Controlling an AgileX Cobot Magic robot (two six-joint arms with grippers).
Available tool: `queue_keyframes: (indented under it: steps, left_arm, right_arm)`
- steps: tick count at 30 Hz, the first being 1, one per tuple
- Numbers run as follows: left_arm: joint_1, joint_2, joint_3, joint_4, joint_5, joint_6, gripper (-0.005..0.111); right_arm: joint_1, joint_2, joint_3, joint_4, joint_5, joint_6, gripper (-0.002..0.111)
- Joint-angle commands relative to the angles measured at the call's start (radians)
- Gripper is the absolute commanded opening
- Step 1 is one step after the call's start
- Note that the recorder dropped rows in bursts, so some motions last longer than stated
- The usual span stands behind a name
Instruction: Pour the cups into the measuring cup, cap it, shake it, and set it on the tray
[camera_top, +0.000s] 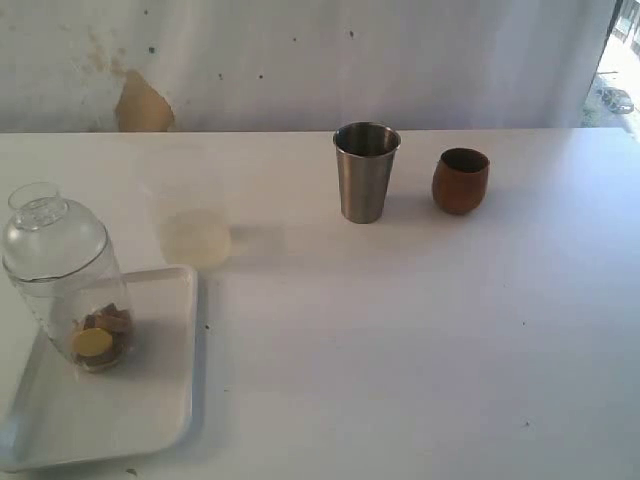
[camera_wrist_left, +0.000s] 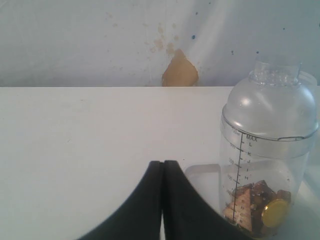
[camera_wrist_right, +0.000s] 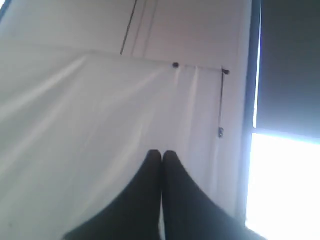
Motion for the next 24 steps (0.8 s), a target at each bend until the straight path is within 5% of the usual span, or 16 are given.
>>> queue_keyframes:
  steps: [1,4,13,24]
  left_arm:
    - [-0.005,-0.005,0.005,0.0,0.0,0.0,0.0]
    - [-0.005,-0.005,0.005,0.0,0.0,0.0,0.0]
    - [-0.005,-0.005,0.005,0.0,0.0,0.0,0.0]
    - [-0.005,-0.005,0.005,0.0,0.0,0.0,0.0]
  right_arm:
    - [-0.123,-0.006,0.122,0.01,0.062,-0.031,0.0]
    - [-0.155,-0.006,0.224,0.033,0.114,-0.031,0.0]
    - [-0.174,-0.006,0.24,-0.041,0.719,0.1,0.0]
    - [-0.174,-0.006,0.24,-0.049,0.747,0.155,0.0]
